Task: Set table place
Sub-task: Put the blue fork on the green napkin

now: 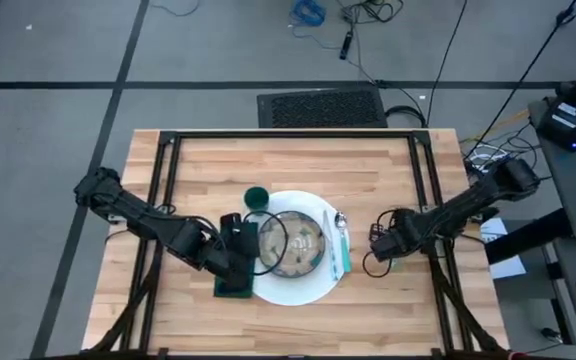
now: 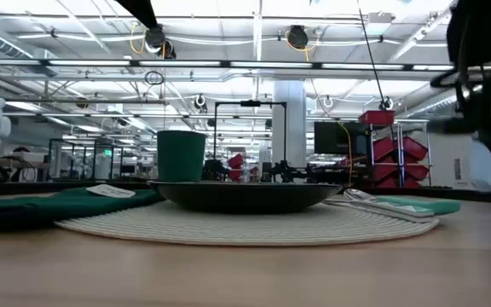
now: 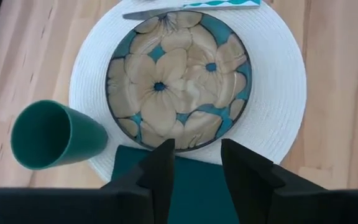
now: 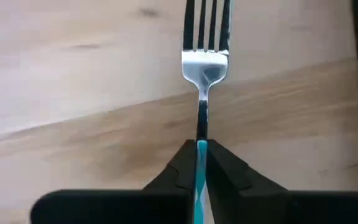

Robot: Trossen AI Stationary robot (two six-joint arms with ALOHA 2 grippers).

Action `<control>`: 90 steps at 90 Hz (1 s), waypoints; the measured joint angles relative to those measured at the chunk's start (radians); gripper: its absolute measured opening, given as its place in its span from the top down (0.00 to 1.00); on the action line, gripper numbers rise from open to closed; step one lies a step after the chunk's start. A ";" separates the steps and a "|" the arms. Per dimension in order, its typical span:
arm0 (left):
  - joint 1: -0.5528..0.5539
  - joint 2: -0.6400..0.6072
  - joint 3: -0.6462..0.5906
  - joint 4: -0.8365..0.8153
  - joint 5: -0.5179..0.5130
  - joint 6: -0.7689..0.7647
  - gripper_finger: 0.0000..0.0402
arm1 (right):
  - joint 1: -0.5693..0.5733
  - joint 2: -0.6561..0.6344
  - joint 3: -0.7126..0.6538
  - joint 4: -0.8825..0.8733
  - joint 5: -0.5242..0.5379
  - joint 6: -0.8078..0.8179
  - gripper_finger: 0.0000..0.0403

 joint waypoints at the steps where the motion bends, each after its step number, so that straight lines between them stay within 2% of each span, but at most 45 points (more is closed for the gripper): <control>1: 0.000 0.000 0.000 0.000 0.000 0.000 0.71 | 0.004 0.000 0.009 -0.009 0.004 -0.006 0.99; 15: 0.012 0.000 0.000 0.008 -0.001 0.000 0.71 | 0.044 -0.007 0.153 -0.066 0.094 -0.122 1.00; 33: 0.036 0.000 0.000 0.060 0.008 -0.001 0.71 | 0.072 -0.001 0.301 0.001 0.236 -0.276 1.00; 49: 0.043 0.000 0.000 0.067 0.145 -0.141 0.71 | 0.072 0.023 0.337 0.221 0.310 -0.488 1.00; 68: -0.011 0.000 0.000 0.021 0.253 -0.420 0.71 | 0.068 0.108 0.337 0.572 0.315 -0.745 0.99; 73: -0.039 0.000 0.000 0.014 0.226 -0.501 0.71 | 0.064 0.139 0.337 0.663 0.313 -0.787 0.99; 84: -0.128 -0.013 0.004 -0.049 0.051 -0.692 0.71 | 0.060 0.222 0.338 0.837 0.309 -0.796 0.99; 90: -0.177 -0.028 0.006 -0.095 -0.011 -0.766 0.71 | 0.058 0.266 0.338 0.934 0.295 -0.794 0.99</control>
